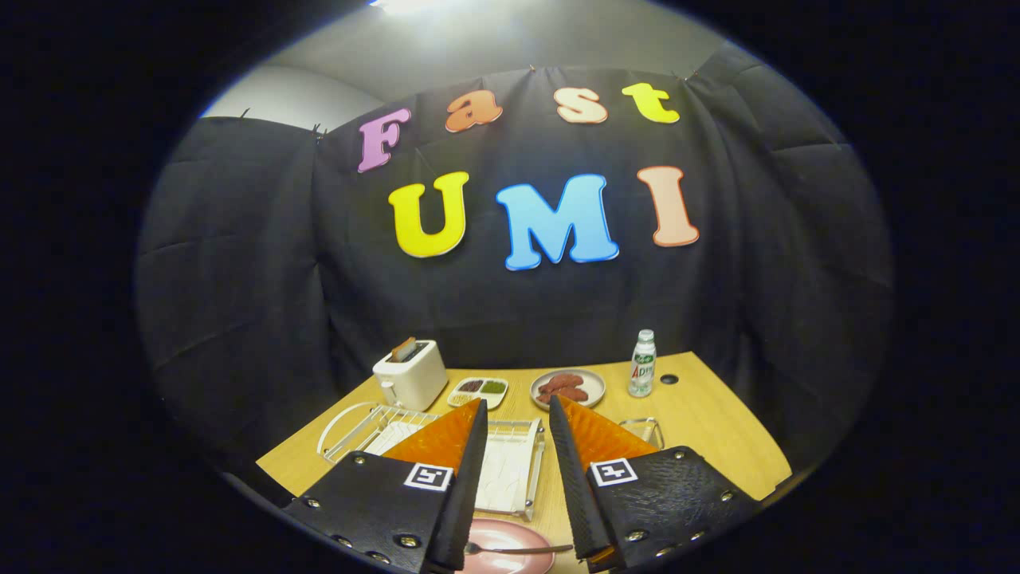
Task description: Take the plate from the dish rack, then take the spoon from the basket and place it into the plate.
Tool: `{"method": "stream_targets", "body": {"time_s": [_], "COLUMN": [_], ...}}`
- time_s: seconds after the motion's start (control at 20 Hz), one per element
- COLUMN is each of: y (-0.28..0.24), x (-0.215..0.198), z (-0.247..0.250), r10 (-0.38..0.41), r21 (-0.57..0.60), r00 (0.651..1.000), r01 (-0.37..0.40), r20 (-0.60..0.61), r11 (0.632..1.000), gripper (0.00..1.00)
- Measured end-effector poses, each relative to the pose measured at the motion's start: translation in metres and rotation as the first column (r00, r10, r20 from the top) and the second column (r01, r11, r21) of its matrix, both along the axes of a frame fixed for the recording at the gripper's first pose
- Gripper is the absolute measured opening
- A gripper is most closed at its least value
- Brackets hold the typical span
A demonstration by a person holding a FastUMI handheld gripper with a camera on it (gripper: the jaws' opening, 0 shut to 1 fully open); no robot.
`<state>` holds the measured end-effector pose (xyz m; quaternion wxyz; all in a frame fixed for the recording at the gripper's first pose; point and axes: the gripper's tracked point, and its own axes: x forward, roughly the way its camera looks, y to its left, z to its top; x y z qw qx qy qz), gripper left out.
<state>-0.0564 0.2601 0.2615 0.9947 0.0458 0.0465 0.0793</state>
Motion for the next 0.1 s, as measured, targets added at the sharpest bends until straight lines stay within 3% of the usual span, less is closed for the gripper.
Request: {"method": "stream_targets", "body": {"time_s": [0.1], "y": [-0.02], "x": [0.006], "z": [0.028], "r10": [-0.023], "r21": [0.006], "r00": [0.998], "r01": [0.022], "r20": [0.054], "r11": [1.0], "gripper": [0.49]}}
